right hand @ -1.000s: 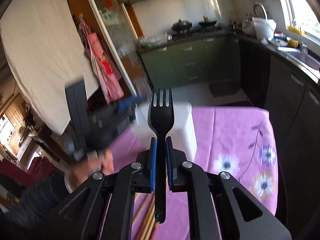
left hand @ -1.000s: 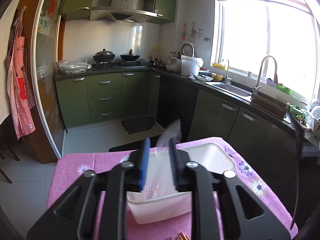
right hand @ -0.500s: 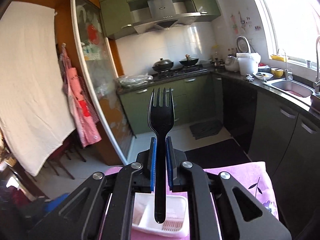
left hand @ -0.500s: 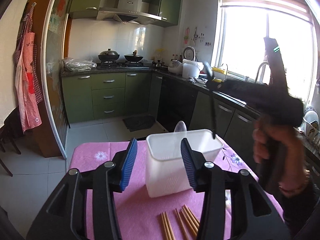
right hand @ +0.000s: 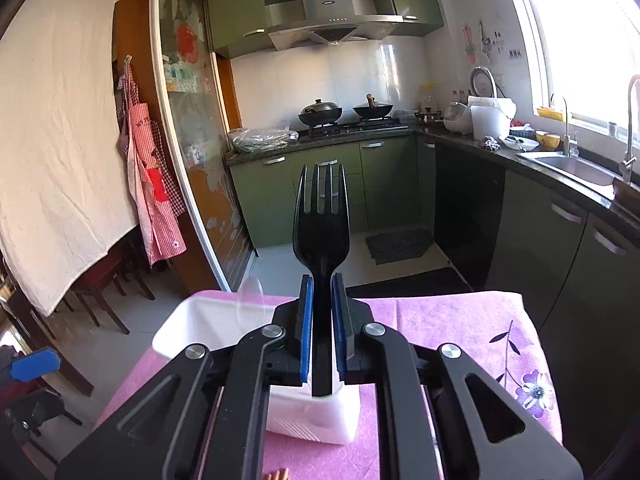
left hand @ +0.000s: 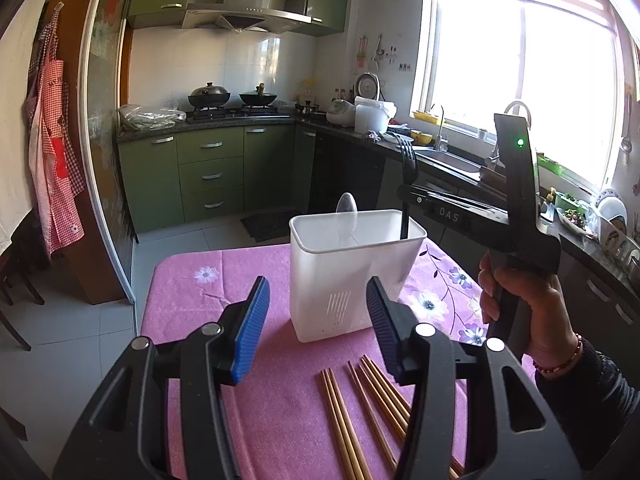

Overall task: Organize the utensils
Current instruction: 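Carry the spoon and fork over the white holder and drop them in, then lower the left tool onto a wooden chopstick and grasp it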

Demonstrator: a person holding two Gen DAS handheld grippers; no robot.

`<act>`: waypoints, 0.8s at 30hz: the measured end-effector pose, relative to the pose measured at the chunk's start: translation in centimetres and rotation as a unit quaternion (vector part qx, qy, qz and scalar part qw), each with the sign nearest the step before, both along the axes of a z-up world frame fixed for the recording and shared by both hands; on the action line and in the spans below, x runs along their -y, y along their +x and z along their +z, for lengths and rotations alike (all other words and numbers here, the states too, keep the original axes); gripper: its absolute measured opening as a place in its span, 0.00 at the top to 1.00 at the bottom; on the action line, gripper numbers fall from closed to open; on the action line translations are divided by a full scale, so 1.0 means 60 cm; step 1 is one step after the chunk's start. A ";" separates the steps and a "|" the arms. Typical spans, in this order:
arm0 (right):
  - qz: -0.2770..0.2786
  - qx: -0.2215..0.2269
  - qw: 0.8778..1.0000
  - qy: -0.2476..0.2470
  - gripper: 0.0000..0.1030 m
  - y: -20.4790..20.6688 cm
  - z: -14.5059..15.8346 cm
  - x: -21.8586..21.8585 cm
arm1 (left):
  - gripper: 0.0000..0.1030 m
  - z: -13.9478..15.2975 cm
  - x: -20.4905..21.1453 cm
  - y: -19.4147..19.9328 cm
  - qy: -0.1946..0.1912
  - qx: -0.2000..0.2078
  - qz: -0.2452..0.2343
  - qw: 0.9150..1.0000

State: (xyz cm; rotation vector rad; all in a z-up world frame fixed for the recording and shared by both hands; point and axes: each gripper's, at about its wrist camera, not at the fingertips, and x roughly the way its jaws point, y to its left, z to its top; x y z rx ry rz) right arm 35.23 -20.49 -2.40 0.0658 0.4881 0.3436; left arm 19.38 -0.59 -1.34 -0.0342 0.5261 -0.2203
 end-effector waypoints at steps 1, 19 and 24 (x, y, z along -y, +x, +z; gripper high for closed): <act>0.001 -0.001 1.000 -0.003 0.90 -0.008 -0.004 0.001 | 0.53 -0.002 0.002 -0.001 -0.001 -0.003 -0.002 1.000; -0.007 0.004 1.000 0.022 0.65 -0.108 0.021 0.073 | 0.43 -0.049 0.025 0.001 -0.007 -0.116 -0.006 0.993; -0.009 -0.051 0.999 -0.002 0.63 -0.168 -0.021 0.110 | 0.60 -0.121 0.028 0.039 -0.012 -0.242 -0.009 0.970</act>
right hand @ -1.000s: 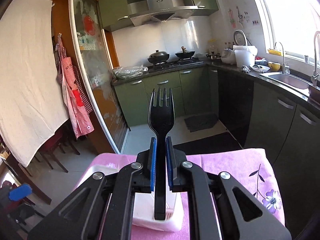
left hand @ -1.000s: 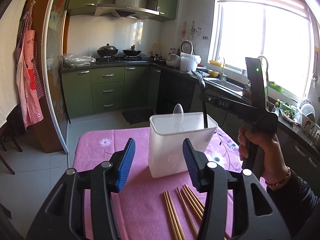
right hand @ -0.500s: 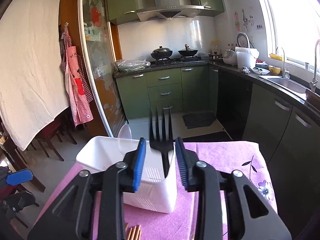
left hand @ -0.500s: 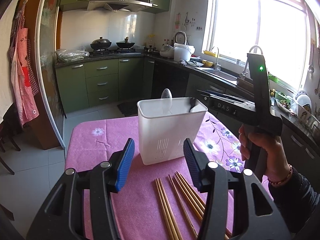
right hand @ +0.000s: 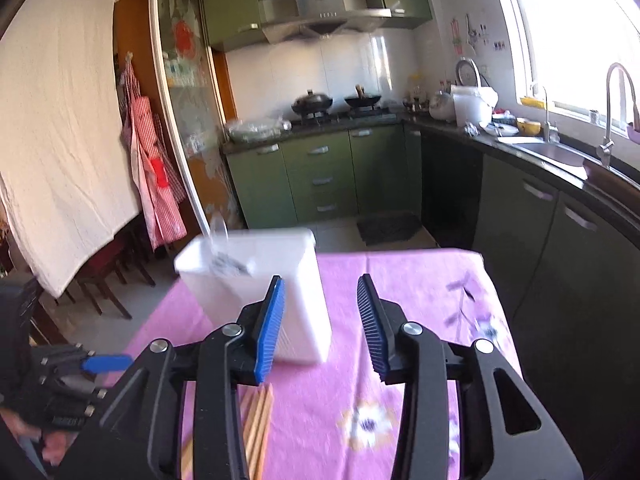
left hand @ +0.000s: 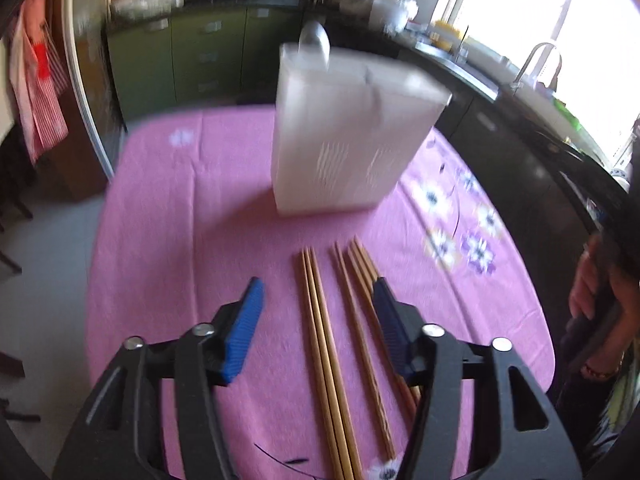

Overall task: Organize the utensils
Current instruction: 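Lower the left tool onto a wooden chopstick and grasp it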

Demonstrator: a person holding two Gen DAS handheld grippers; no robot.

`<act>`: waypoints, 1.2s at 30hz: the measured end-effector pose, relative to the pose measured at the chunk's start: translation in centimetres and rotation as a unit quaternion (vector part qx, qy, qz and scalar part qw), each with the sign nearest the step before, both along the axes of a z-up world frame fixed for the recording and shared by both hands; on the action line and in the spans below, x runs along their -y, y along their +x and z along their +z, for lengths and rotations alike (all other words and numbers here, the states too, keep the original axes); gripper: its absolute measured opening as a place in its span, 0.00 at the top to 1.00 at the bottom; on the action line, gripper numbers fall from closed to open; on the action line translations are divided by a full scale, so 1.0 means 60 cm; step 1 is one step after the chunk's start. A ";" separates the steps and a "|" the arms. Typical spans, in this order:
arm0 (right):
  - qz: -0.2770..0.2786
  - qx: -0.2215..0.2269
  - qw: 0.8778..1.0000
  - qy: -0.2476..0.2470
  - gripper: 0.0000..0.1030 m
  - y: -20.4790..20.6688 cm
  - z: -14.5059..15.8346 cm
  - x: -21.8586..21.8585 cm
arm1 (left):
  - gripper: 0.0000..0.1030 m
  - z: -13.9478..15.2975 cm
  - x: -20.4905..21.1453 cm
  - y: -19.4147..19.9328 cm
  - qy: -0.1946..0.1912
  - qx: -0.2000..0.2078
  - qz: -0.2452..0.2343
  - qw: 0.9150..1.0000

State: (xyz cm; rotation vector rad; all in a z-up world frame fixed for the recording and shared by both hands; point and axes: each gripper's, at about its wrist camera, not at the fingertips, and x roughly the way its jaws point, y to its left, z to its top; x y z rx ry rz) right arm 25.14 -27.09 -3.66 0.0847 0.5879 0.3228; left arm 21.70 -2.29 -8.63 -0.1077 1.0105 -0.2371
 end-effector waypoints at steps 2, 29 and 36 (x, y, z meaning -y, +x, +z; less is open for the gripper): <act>0.002 -0.023 1.000 0.005 0.63 -0.017 -0.022 0.016 | 0.73 -0.038 0.004 0.018 -0.004 -0.055 -0.005 0.998; 0.025 -0.104 0.994 0.011 0.62 -0.036 -0.129 0.023 | 0.86 -0.119 0.020 0.069 0.024 -0.149 -0.001 0.988; 0.030 -0.108 0.994 0.009 0.61 -0.036 -0.132 0.020 | 0.86 -0.124 0.026 0.074 0.037 -0.151 0.002 0.988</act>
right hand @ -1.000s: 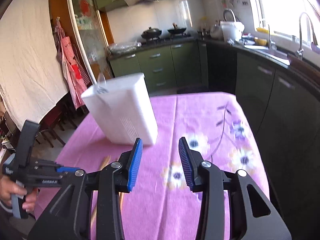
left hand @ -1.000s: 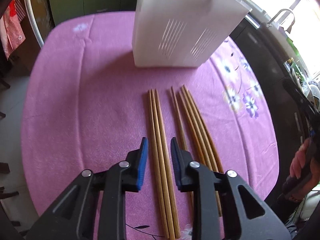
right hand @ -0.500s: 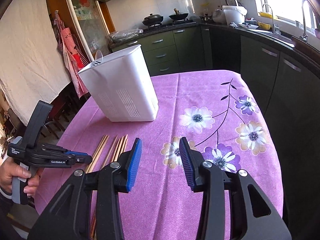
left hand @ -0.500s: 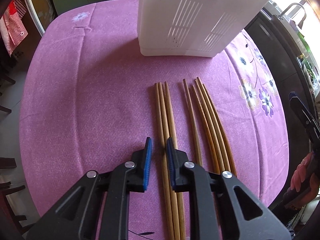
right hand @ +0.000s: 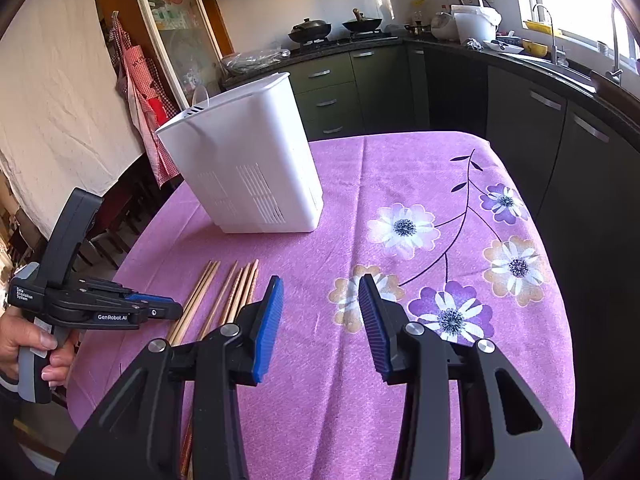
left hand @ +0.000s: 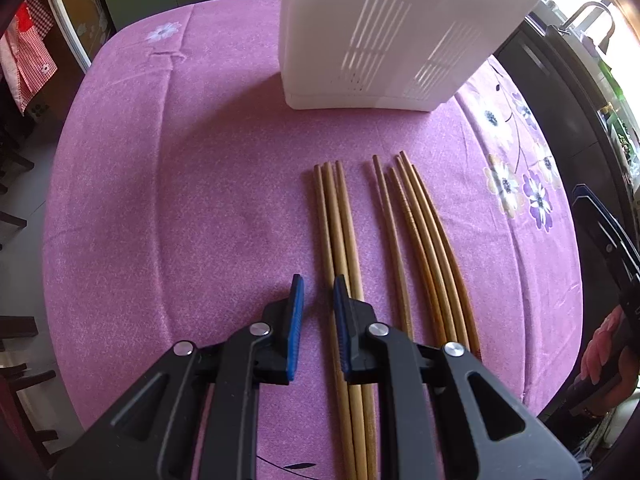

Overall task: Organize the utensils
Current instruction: 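Lower the left tool onto a wooden chopstick and grasp it, then lift the chopstick with the left tool while the right tool grasps another chopstick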

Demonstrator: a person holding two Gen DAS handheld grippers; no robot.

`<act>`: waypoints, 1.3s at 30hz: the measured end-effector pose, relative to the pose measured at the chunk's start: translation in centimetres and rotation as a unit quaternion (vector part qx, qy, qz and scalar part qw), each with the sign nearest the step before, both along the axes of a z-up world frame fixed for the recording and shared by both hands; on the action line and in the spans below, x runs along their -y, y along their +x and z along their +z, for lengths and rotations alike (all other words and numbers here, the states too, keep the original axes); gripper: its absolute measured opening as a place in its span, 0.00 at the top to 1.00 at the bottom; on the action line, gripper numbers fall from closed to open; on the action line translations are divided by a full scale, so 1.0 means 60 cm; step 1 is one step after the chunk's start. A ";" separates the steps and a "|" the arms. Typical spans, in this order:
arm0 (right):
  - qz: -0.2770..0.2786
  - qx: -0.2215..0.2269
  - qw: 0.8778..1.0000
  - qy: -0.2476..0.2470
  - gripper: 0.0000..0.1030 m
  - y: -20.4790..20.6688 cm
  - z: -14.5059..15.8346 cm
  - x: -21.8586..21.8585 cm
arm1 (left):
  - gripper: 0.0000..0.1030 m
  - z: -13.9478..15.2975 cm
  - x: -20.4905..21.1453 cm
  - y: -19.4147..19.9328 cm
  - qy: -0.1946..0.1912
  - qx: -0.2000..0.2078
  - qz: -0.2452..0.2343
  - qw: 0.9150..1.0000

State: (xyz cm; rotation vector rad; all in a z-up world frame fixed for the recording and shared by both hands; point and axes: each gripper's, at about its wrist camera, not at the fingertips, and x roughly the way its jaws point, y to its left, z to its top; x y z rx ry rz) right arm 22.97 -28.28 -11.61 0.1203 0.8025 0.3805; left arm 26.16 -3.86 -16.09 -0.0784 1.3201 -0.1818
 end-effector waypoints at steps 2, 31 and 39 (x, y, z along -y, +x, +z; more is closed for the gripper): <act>-0.001 0.000 1.000 -0.001 0.59 0.001 0.000 0.002 | 0.86 -0.002 -0.005 0.001 0.001 -0.003 0.003 1.000; 0.017 -0.009 1.000 -0.018 0.57 0.007 0.001 -0.015 | 0.95 0.051 -0.036 -0.023 -0.016 0.068 0.010 0.998; 0.034 -0.012 0.999 -0.023 0.57 0.008 0.007 -0.036 | 0.95 0.166 -0.048 -0.093 -0.018 0.183 -0.001 0.983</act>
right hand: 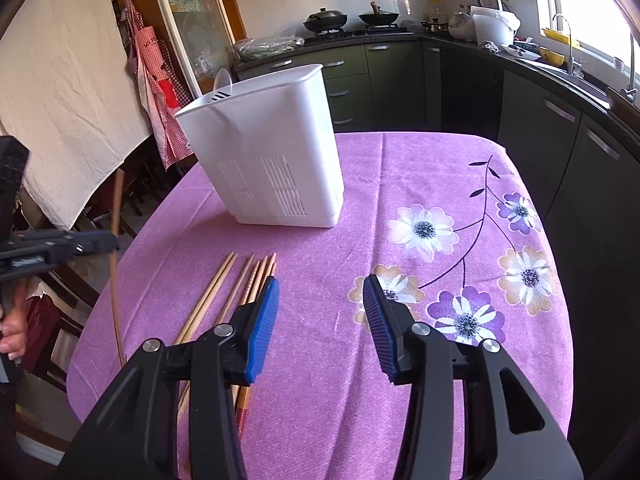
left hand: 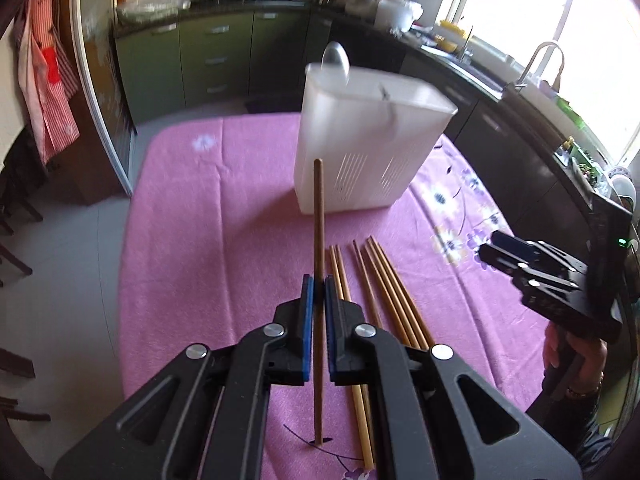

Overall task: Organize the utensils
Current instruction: 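Lift the chopstick with the left tool while the right tool grasps another chopstick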

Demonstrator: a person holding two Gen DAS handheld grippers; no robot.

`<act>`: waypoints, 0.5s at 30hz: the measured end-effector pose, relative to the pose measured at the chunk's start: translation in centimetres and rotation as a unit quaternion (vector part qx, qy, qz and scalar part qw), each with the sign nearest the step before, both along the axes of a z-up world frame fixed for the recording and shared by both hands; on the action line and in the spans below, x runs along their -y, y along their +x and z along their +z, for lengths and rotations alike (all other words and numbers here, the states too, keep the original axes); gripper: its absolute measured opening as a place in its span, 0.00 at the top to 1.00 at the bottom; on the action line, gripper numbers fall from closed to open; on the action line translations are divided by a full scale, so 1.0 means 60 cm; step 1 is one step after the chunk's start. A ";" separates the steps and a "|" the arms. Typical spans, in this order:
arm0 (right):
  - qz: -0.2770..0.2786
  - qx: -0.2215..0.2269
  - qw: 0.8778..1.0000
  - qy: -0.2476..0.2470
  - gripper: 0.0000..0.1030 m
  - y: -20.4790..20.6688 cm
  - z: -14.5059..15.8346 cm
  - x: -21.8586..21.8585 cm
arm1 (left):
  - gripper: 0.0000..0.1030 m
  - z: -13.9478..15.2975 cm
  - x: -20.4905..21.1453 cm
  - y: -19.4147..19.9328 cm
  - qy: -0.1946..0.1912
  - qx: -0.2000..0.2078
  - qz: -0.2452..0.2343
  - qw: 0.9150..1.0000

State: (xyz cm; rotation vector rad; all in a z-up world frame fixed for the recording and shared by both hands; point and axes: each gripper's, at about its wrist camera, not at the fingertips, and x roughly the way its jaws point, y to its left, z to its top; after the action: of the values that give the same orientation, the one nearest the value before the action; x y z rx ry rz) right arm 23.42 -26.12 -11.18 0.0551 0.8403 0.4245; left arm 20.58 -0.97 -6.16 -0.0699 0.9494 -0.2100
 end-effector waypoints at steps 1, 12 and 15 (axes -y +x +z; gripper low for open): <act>0.003 -0.003 1.000 -0.001 0.57 0.001 -0.001 -0.003 | 0.95 0.012 -0.003 -0.012 0.001 0.014 -0.001 1.000; 0.070 -0.109 0.991 -0.039 0.72 0.049 -0.044 -0.055 | 0.95 0.065 -0.018 -0.098 0.012 0.092 -0.010 0.996; 0.090 -0.146 0.984 -0.050 0.86 0.064 -0.067 -0.081 | 0.95 0.062 -0.023 -0.102 0.013 0.089 -0.011 0.996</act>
State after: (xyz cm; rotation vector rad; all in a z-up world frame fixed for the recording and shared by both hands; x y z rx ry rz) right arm 27.27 -21.27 -15.23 -0.0533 1.1604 0.5522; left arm 14.46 0.38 -2.41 -0.0171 0.7745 -0.2208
